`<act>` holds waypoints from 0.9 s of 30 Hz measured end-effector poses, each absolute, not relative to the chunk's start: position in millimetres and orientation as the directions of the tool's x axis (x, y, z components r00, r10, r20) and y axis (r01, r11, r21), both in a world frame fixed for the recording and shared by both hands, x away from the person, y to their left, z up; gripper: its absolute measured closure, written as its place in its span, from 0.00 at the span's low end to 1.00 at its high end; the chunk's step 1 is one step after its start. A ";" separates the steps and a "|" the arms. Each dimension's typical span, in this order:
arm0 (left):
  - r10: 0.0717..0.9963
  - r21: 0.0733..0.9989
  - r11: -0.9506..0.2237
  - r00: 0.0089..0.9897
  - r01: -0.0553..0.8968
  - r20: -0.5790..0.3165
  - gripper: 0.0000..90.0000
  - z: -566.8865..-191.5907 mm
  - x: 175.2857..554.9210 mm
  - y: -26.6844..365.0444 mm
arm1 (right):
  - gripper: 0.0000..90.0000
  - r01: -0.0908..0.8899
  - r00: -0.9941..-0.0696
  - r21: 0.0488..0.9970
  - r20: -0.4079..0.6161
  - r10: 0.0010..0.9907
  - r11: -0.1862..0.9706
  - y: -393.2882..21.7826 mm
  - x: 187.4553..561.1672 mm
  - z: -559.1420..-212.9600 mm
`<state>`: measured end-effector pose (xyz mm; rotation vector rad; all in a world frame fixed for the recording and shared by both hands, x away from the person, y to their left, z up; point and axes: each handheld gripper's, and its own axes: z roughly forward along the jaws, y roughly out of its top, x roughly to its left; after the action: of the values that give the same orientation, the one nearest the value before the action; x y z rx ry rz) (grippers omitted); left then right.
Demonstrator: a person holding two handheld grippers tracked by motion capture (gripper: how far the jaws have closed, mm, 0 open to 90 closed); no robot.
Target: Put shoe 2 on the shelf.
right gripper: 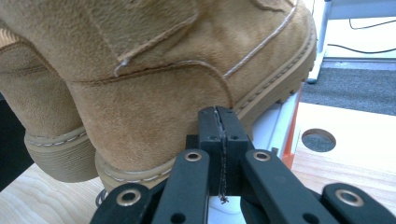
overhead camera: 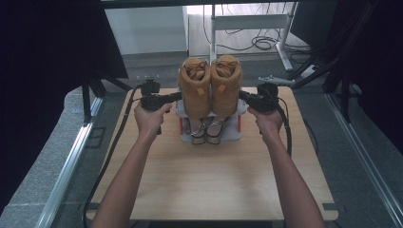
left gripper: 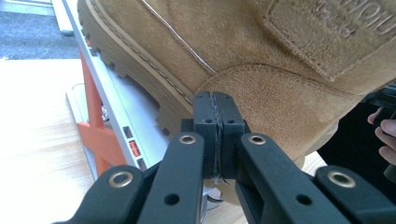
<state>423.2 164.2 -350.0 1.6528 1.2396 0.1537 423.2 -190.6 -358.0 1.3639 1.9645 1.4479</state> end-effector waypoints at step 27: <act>0.788 0.794 0.059 0.461 0.605 -0.409 0.83 -355.1 394.1 213.8 | 0.82 0.440 -0.497 0.894 0.319 0.807 -0.082 -233.4 397.2 -364.0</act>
<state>394.1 213.8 -355.1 1.6332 1.2282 0.2122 397.2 -233.4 -364.0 1.3527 1.8753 1.6034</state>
